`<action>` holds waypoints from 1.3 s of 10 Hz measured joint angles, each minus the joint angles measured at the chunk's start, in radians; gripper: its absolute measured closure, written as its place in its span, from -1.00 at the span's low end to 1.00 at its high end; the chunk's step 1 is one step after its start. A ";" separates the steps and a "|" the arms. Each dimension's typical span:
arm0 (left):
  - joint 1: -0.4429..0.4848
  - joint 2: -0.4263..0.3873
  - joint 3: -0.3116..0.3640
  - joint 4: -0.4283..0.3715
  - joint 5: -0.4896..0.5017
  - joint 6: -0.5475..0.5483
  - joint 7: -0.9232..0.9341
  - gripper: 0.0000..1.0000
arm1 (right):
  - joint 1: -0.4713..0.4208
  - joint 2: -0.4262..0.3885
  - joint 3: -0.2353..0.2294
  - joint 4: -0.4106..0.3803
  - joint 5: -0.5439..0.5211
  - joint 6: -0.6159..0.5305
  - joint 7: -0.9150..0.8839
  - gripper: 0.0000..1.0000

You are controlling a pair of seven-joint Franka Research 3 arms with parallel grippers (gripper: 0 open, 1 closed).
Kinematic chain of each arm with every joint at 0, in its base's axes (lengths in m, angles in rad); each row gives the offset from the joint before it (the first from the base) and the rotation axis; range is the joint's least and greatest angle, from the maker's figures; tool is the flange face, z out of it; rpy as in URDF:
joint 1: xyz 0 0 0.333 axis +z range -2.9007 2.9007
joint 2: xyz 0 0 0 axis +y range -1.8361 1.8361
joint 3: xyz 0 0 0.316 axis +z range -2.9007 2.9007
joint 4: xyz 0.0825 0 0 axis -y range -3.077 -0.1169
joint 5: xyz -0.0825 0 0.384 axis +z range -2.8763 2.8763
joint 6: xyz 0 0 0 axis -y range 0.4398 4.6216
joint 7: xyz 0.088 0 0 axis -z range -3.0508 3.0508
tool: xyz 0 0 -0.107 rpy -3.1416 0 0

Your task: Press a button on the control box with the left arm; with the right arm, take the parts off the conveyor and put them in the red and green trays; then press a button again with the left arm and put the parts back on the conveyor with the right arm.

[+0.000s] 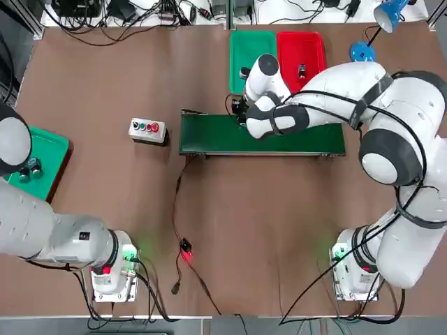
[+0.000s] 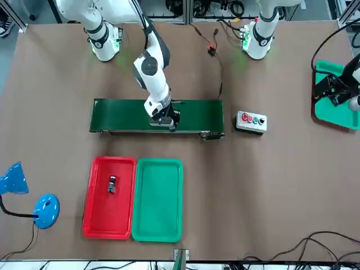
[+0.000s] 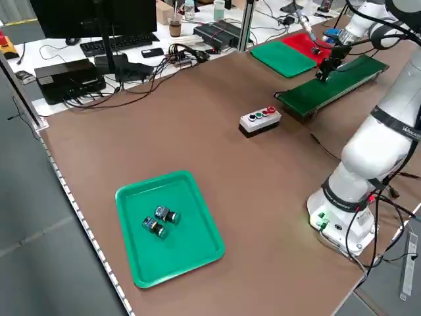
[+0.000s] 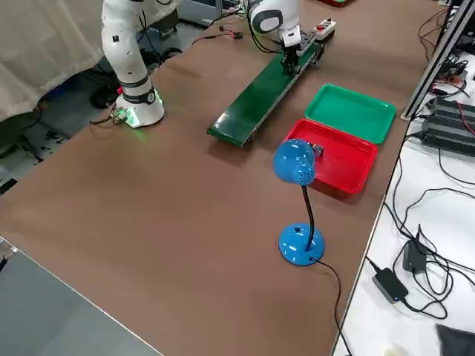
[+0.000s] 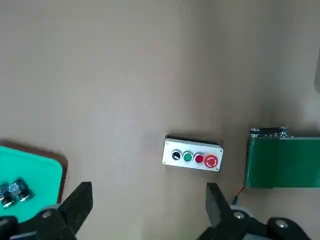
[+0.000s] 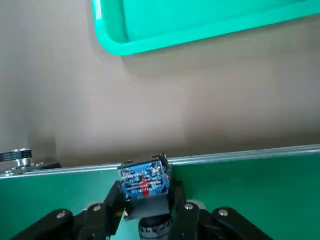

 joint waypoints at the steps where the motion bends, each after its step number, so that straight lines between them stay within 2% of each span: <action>1: 0.000 0.000 0.000 0.000 0.000 0.000 0.000 -1.00 | 0.000 0.000 -0.002 0.003 0.000 0.000 0.000 0.13; 3: 0.000 0.000 0.000 0.000 0.000 0.000 0.000 -1.00 | -0.001 0.001 -0.021 0.027 0.000 0.001 0.000 0.13; 6: 0.000 0.000 0.000 0.000 0.000 0.000 0.000 -1.00 | -0.035 0.037 -0.098 0.129 -0.003 -0.002 -0.053 0.13; 9: 0.000 0.000 0.000 0.000 0.000 0.000 0.000 -1.00 | -0.159 0.134 -0.105 0.224 -0.004 -0.002 -0.258 0.13; 13: 0.000 0.000 0.000 0.000 0.000 0.000 0.000 -1.00 | -0.172 0.240 -0.103 0.292 -0.004 0.047 -0.272 0.13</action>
